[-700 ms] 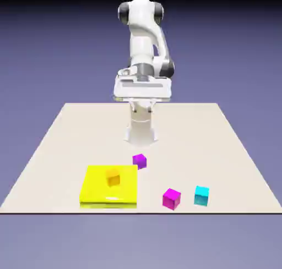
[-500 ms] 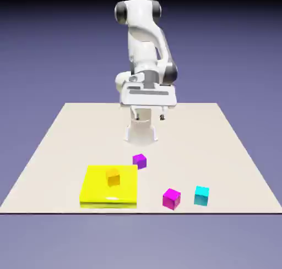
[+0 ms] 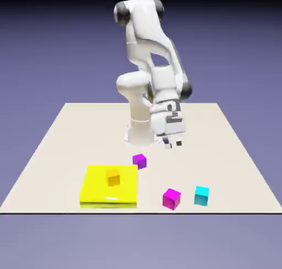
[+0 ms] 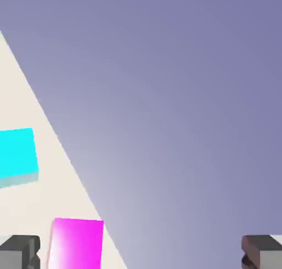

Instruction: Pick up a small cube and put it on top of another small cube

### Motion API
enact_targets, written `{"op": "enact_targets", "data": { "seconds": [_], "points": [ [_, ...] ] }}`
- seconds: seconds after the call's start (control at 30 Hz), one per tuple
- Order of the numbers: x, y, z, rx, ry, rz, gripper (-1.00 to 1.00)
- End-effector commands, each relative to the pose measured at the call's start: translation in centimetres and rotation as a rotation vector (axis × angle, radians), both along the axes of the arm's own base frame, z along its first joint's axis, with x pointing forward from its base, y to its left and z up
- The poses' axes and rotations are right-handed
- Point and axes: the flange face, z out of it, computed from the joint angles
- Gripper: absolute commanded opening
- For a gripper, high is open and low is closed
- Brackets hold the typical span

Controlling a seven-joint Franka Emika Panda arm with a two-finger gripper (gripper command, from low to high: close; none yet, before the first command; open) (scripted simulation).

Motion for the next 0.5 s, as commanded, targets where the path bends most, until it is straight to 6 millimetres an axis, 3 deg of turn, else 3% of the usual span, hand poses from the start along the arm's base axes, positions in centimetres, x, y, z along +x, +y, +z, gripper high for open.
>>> {"op": "enact_targets", "data": {
  "seconds": [0.0,0.47],
  "points": [
    [0.1,0.6,-0.6,-0.027,0.005,0.049,0.0],
    [0.0,7.7,-8.9,-0.423,0.041,0.755,0.0]
  ]
}}
